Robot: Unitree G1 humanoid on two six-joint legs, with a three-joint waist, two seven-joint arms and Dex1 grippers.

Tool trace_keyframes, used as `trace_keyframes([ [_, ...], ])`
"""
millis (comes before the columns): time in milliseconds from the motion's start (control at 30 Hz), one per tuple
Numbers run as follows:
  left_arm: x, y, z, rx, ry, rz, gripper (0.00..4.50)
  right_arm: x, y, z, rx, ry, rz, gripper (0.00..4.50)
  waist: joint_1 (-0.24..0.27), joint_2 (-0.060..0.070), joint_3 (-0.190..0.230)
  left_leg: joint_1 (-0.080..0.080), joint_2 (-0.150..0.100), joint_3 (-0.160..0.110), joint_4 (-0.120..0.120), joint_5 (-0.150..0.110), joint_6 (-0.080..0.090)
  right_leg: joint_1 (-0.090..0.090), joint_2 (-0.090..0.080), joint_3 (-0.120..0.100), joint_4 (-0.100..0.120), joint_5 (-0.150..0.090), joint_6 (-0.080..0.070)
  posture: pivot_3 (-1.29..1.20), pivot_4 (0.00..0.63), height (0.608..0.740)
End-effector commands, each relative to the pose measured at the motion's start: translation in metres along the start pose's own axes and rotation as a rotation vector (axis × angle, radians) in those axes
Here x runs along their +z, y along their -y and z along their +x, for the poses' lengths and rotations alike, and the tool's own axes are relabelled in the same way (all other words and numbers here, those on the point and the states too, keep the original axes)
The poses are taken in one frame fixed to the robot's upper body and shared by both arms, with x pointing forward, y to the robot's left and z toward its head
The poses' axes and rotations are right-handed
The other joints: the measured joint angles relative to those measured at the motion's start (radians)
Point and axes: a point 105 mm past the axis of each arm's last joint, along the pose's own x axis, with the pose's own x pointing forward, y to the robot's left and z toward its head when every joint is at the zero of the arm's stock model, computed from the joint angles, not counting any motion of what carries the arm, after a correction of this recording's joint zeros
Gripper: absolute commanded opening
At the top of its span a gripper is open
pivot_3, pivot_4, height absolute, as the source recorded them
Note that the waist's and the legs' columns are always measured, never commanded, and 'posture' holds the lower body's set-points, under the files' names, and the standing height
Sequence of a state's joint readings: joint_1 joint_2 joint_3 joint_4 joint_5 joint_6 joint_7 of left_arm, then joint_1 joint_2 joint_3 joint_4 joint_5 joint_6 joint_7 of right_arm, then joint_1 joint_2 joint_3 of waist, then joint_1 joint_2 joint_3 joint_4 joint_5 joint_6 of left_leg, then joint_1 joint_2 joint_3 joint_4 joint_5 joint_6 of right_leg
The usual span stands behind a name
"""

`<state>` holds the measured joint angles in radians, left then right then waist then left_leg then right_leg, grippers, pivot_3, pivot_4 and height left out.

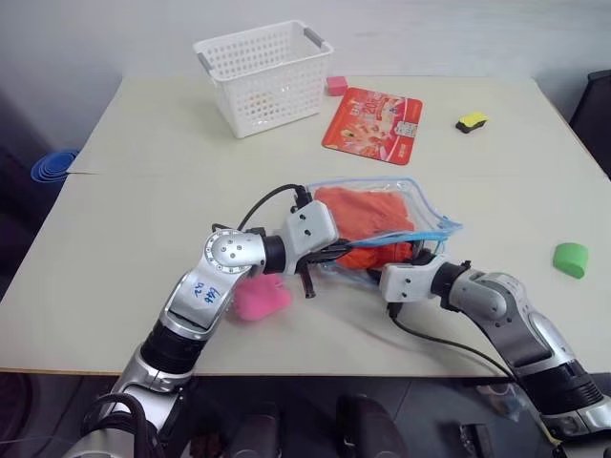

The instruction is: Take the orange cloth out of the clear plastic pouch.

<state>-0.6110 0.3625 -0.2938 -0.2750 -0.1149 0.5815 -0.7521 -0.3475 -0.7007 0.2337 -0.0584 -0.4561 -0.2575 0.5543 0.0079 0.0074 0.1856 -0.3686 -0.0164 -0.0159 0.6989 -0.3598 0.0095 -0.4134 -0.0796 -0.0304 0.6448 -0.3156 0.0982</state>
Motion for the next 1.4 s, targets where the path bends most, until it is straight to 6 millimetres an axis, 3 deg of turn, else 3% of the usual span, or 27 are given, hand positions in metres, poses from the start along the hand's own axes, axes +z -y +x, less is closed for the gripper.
trace_keyframes([
  [33, 0.018, 0.003, -0.001, -0.007, 0.06, 0.035, 0.0, 0.004, -0.003, 0.01, -0.014, 0.012, -0.026, 4.4, -0.006, 0.0, 0.0, 0.0, 0.0, 0.0, 0.0, 0.0, 0.0, 0.0, 0.0, 0.0, 0.0, 0.0, 0.0, 0.0, 0.15, 0.74],
  [133, 0.018, 0.004, 0.0, -0.009, 0.064, 0.024, 0.0, 0.0, 0.001, 0.021, -0.053, -0.004, -0.021, 4.4, -0.012, 0.0, 0.0, 0.0, 0.0, 0.0, 0.0, 0.0, 0.0, 0.0, 0.0, 0.001, 0.001, 0.0, 0.0, 0.0, 0.15, 0.74],
  [200, 0.018, 0.003, 0.0, -0.007, 0.064, 0.018, 0.0, -0.001, -0.004, 0.028, -0.043, -0.007, -0.009, 3.99, -0.013, 0.0, 0.0, 0.001, 0.0, 0.0, 0.0, 0.0, -0.001, 0.0, 0.0, 0.001, 0.001, 0.0, 0.0, 0.0, 0.15, 0.74],
  [433, 0.021, -0.005, -0.001, 0.042, 0.097, -0.059, 0.0, -0.001, -0.019, 0.026, 0.035, 0.012, -0.008, 1.7, -0.011, 0.0, 0.0, 0.001, 0.0, 0.0, 0.0, 0.001, -0.001, 0.0, 0.0, 0.001, 0.001, 0.0, 0.0, 0.0, 0.15, 0.74],
  [467, 0.024, -0.009, 0.0, 0.063, 0.111, -0.083, 0.0, 0.0, -0.021, 0.025, 0.046, 0.018, -0.015, 1.53, -0.01, 0.0, 0.0, 0.001, 0.0, 0.0, 0.0, 0.001, -0.001, 0.0, 0.0, 0.001, 0.001, 0.0, 0.0, 0.0, 0.15, 0.74],
  [600, 0.029, -0.015, 0.005, 0.095, 0.122, -0.11, 0.0, 0.006, -0.03, 0.019, 0.097, 0.052, -0.059, 0.07, -0.009, 0.0, 0.0, 0.0, 0.0, 0.0, 0.0, 0.001, -0.001, 0.0, 0.0, 0.001, 0.001, 0.0, 0.0, 0.0, 0.15, 0.74],
  [700, 0.02, -0.013, 0.009, 0.099, 0.069, -0.07, 0.0, 0.011, -0.028, 0.013, 0.108, 0.072, -0.099, 0.03, -0.009, 0.0, 0.0, 0.001, 0.0, 0.0, 0.0, 0.001, -0.001, 0.0, 0.0, 0.001, 0.001, 0.0, 0.0, 0.0, 0.15, 0.74],
  [867, -0.018, -0.017, 0.011, 0.133, -0.1, 0.051, 0.0, 0.02, -0.013, -0.017, 0.096, 0.112, -0.24, 0.03, -0.007, 0.0, 0.0, 0.001, -0.001, 0.0, 0.0, 0.001, -0.001, 0.0, 0.0, 0.001, 0.001, 0.0, 0.0, 0.0, 0.15, 0.74],
  [1067, -0.048, -0.038, 0.003, 0.243, -0.2, 0.056, 0.0, 0.032, -0.038, -0.073, 0.266, 0.243, -0.303, 0.03, -0.003, 0.0, 0.0, 0.0, -0.001, 0.0, 0.0, 0.0, -0.001, 0.0, 0.0, 0.001, 0.0, 0.0, 0.0, 0.0, 0.15, 0.74],
  [1300, -0.053, -0.056, -0.014, 0.315, -0.232, 0.071, 0.0, -0.03, -0.058, -0.127, 0.446, 0.042, -0.301, 0.03, -0.003, -0.001, 0.0, 0.002, 0.0, 0.003, 0.0, 0.001, 0.0, 0.0, 0.0, 0.003, -0.001, 0.0, 0.0, 0.0, 0.15, 0.74],
  [1400, -0.047, -0.053, -0.02, 0.286, -0.218, 0.075, 0.0, -0.076, -0.05, -0.147, 0.454, -0.132, -0.297, 0.03, -0.008, -0.001, 0.0, 0.003, 0.0, 0.005, -0.001, 0.001, 0.0, 0.0, 0.0, 0.006, -0.002, 0.0, 0.0, 0.0, 0.15, 0.74],
])
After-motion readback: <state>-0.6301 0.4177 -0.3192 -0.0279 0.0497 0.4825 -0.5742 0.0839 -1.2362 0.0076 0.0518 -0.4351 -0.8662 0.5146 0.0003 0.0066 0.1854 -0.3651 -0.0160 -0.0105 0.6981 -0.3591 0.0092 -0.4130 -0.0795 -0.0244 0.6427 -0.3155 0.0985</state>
